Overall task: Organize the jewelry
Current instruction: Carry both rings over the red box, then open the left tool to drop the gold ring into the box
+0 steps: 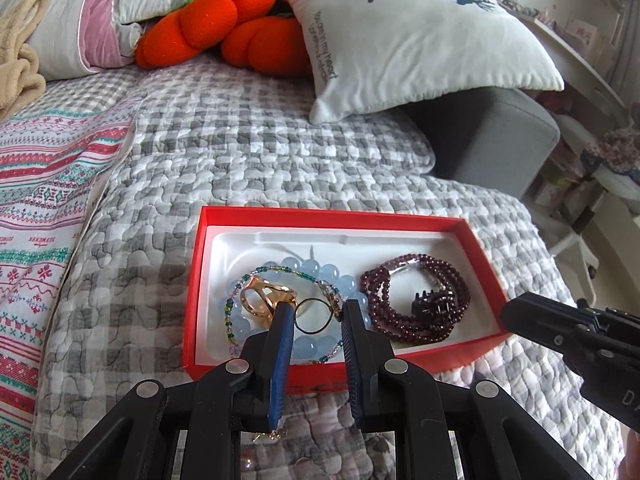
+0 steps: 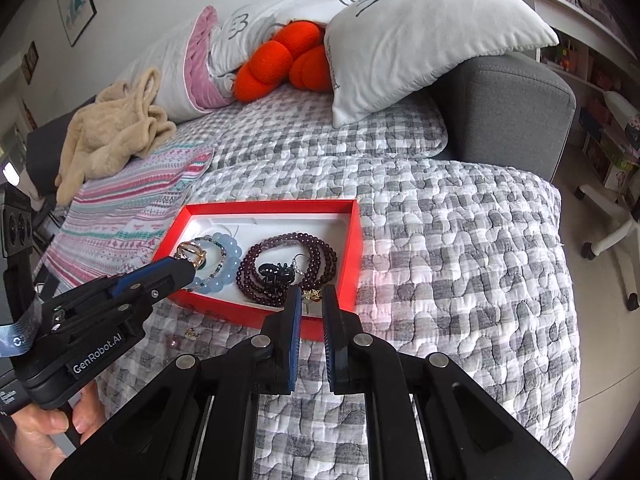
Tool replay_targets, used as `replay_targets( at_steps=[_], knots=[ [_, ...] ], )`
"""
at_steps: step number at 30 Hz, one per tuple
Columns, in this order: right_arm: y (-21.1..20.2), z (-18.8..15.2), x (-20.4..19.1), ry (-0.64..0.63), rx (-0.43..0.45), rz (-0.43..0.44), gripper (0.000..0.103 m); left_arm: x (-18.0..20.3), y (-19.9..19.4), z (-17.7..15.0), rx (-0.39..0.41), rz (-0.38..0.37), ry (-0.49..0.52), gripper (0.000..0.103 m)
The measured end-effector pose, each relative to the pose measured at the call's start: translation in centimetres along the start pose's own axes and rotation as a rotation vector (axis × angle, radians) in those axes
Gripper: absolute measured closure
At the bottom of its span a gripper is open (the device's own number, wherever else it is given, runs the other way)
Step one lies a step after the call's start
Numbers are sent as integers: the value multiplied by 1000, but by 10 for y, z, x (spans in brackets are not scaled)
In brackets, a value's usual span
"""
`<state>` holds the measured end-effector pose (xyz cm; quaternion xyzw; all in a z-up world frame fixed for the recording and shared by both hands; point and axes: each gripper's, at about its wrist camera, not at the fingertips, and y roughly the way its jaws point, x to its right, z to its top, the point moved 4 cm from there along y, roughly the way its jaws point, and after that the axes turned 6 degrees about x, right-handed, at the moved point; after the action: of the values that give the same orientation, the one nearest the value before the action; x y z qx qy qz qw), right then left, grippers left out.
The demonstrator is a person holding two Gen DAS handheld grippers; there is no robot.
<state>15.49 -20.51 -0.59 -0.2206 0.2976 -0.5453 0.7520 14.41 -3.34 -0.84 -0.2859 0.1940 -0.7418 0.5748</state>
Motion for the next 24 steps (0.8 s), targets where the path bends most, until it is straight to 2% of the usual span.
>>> replay_targets(
  at_steps=[8,13,18,21,24],
  knots=[
    [4,3,4,-4,-3,4,92,0,5,-1,-10,14,18,83],
    [8,6,3,-5,-3,10,92,5,-4,-2,-7,15,56,70],
    [14,11,-1,-7,-2,12,92,6,-18,-6,-6,24,75,67],
    [19,17,-3,3,5,17,92,6,-26,-9,-11,29,86,59],
    [23,22,-2,19,11,23,92,6,-33,-13,-12,42,110,57]
  ],
)
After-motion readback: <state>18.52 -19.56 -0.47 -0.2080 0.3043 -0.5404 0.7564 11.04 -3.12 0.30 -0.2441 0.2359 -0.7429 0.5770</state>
